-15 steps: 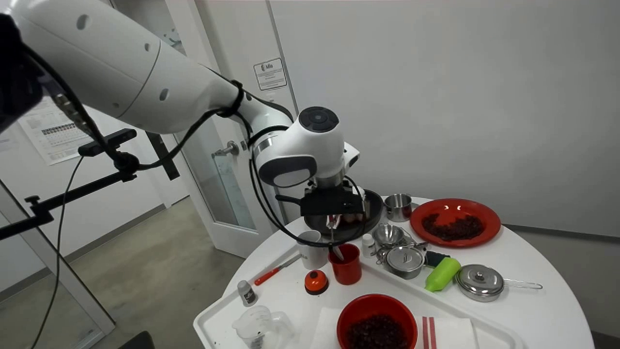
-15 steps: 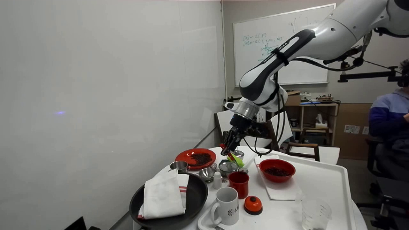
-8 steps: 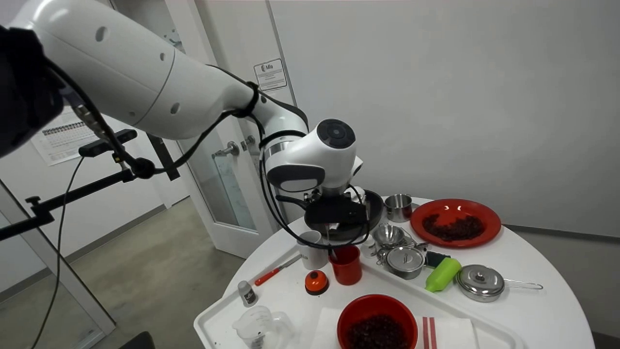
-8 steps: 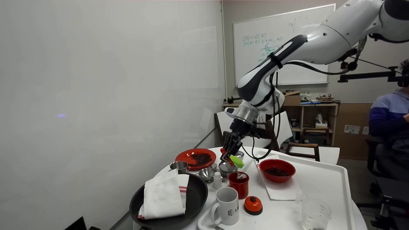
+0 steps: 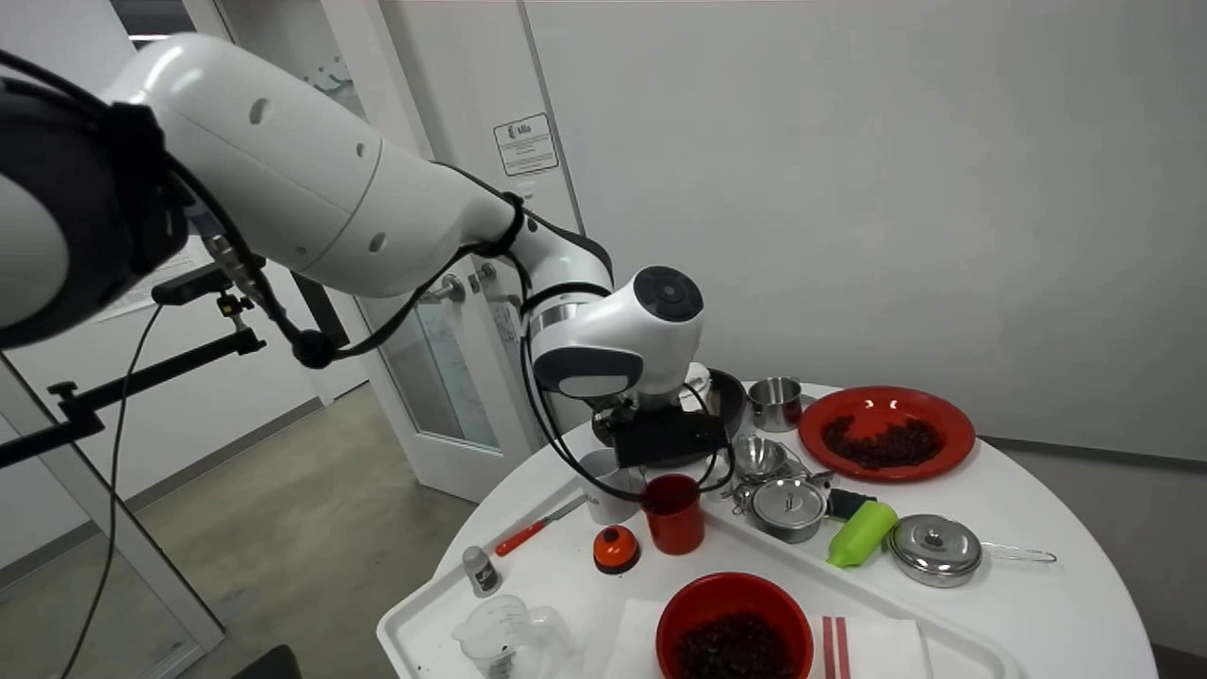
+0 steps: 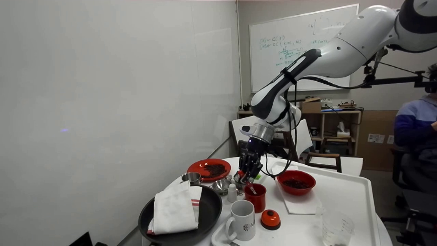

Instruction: Put the spoon in the orange mug

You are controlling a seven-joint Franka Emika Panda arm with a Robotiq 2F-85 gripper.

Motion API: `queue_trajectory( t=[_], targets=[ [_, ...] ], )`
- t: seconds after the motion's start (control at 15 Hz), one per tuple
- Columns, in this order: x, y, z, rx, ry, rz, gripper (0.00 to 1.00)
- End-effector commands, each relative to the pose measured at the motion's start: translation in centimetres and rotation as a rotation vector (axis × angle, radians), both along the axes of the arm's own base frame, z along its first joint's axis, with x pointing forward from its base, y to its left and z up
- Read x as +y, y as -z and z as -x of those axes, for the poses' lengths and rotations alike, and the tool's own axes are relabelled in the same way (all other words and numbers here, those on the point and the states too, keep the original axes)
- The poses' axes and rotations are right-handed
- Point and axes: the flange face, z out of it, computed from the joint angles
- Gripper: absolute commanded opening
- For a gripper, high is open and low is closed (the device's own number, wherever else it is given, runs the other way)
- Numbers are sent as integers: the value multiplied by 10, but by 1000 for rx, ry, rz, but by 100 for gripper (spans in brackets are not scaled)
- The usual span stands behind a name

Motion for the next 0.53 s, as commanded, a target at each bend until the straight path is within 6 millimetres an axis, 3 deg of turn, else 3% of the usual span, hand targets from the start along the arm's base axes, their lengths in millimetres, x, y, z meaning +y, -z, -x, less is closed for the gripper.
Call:
queue_trajectory(
  t=[0.0,0.4,0.47],
  targets=[
    [-7,15,-9,-32,-44,-24,8],
    [-34,34,-4,-21,-14,-41,11],
    [-39,36,-3,-15,-8,-40,39]
  ],
)
